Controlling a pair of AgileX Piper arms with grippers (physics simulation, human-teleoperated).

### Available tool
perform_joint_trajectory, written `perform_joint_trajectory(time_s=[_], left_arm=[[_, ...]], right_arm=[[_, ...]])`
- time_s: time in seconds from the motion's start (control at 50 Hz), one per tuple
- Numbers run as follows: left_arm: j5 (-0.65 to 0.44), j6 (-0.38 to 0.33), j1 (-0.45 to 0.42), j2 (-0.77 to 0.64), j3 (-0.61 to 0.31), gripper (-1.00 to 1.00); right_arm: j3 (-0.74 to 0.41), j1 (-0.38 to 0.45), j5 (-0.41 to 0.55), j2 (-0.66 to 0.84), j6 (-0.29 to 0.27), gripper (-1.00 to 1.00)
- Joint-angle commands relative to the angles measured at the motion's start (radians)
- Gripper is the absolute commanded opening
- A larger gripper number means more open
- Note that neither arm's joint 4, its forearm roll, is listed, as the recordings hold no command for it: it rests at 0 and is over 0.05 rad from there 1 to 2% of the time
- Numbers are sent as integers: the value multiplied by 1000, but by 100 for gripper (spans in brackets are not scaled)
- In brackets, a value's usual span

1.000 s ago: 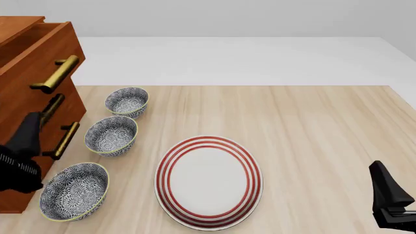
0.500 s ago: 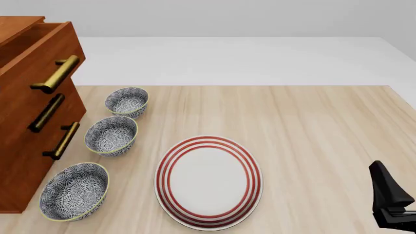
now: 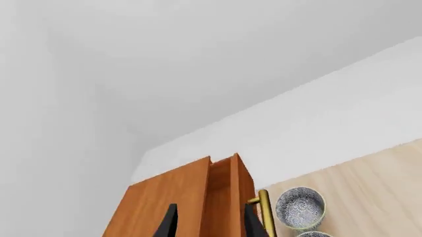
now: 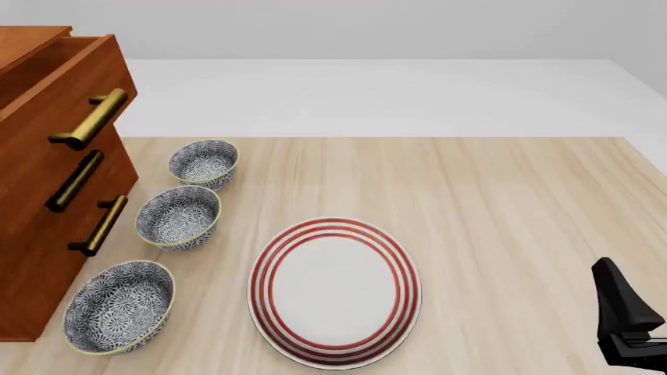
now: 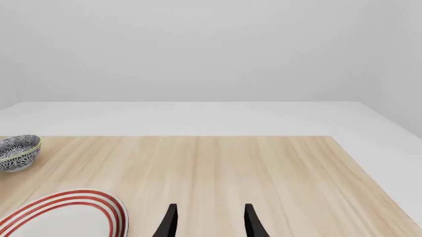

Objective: Open the top drawer of the cabinet.

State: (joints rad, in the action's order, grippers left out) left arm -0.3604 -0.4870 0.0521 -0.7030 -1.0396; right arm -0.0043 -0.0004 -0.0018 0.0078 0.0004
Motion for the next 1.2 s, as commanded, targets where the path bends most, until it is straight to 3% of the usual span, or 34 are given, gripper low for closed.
perform_joint_trajectory(time_s=[0.02,0.06,0.18,0.4,0.42,0.44,0.5,0.64,1.2], left_arm=[[-176,228,62,-114,-187,100],[-153,198,62,-87,-165,100],[-191,228,52,-90,-152,100],[-282,370,56,-141,-254,100],[-305,432,70,-172,-263,100],[-292,396,56,-151,-254,100],[-292,397,56,-152,-236,100],[-306,475,17,-160,-188,100],[-262,505,24,-231,-142,100]], right_arm=[[0,0,0,0,0,100],[0,0,0,0,0,100],[0,0,0,0,0,100],[0,0,0,0,0,100],[0,0,0,0,0,100],[0,0,0,0,0,100],[0,0,0,0,0,100],[0,0,0,0,0,100],[0,0,0,0,0,100]])
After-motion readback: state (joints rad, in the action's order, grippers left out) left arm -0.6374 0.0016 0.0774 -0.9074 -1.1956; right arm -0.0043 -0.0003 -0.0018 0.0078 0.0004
